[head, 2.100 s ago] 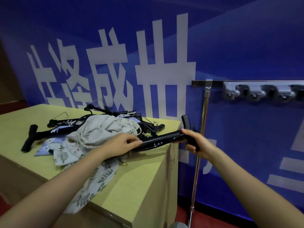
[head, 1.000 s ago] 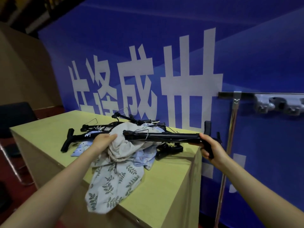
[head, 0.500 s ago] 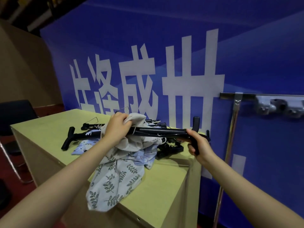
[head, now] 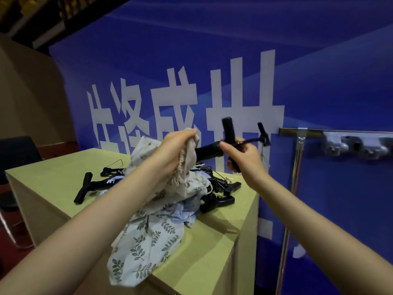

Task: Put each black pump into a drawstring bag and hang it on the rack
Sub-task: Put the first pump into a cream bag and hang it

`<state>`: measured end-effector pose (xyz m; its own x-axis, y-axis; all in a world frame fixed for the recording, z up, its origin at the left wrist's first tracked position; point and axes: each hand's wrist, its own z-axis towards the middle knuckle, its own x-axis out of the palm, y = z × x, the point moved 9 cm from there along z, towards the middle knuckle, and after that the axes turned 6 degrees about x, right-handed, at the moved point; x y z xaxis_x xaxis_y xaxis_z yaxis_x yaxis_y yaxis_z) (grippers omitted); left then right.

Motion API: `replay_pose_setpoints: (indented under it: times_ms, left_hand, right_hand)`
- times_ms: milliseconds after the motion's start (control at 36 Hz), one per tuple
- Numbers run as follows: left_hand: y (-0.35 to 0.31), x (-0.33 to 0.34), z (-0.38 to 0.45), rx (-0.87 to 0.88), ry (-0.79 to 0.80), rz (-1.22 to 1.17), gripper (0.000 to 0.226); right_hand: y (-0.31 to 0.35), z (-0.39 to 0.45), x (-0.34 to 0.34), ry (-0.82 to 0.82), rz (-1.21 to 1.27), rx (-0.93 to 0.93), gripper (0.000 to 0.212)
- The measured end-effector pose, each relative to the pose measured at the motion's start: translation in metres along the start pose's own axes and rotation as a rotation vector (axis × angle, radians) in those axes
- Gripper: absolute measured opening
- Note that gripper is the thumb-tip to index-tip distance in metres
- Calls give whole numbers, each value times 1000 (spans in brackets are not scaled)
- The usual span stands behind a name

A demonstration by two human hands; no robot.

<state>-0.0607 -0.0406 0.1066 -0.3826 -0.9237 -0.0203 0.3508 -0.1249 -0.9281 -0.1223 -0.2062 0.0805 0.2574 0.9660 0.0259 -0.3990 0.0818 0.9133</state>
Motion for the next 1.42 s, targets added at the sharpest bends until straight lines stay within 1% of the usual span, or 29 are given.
replay_pose_setpoints:
  times_ms: [28, 83, 139, 250, 333, 361, 444, 472, 528, 611, 667, 722, 778, 861, 1028, 1139, 1222, 1278, 1333, 1389, 1417]
  left_hand:
    - [-5, 3, 2, -25, 25, -60, 27]
    - [-14, 4, 6, -60, 37, -136, 30]
    - [-21, 4, 12, -70, 37, -168, 27]
    - [-25, 5, 20, -77, 19, -287, 19]
    - [-25, 1, 24, -79, -9, -330, 38]
    - [-28, 2, 24, -73, -8, -335, 37]
    - [-42, 9, 21, -38, 41, -322, 22]
    - [-48, 12, 19, -35, 67, -324, 23]
    - [-57, 15, 17, -36, 120, -304, 31]
    - [-73, 17, 12, -34, 200, -284, 52]
    - [-79, 18, 10, -24, 212, -279, 70]
    - [-78, 19, 9, -1, 194, -295, 80]
    - [-75, 20, 5, 24, 163, -311, 78]
    - [-62, 17, 0, 21, 109, -268, 76]
    - [-31, 2, -3, -35, 20, -204, 77]
    - [-26, -7, 3, 0, 9, -173, 76]
    - [-31, -13, 9, 43, 22, -115, 65]
    - [-33, -18, 13, 50, 6, -39, 61]
    - [-31, -28, 15, 47, -39, -47, 55]
    - [-30, -36, 13, 40, -76, -126, 36]
    - [-28, -39, 12, 28, -79, -159, 33]
  right_hand:
    - [14, 2, 2, 11, -5, -42, 11]
    - [41, 8, 4, 34, 13, -101, 6]
    - [64, 15, 8, 74, -14, -143, 7]
    - [103, 21, 16, 154, -183, -214, 14]
    - [122, 24, 18, 187, -253, -247, 15]
    - [128, 25, 17, 182, -267, -259, 15]
    - [143, 29, 13, 174, -297, -295, 14]
    - [148, 30, 11, 174, -302, -306, 13]
    - [158, 31, 9, 175, -311, -324, 11]
    - [172, 33, 11, 213, -342, -329, 12]
    - [177, 33, 17, 269, -380, -312, 13]
    - [176, 33, 24, 308, -415, -306, 18]
    - [171, 32, 29, 316, -457, -299, 25]
    - [152, 33, 34, 343, -498, -250, 29]
    - [105, 42, 43, 485, -479, -99, 29]
    - [96, 48, 51, 519, -399, -81, 28]
    - [96, 52, 61, 522, -370, -74, 27]
    - [97, 54, 68, 498, -369, -94, 26]
    - [95, 56, 71, 427, -321, -131, 23]
    - [85, 59, 69, 316, -178, -134, 24]
    - [76, 61, 66, 258, -89, -105, 26]
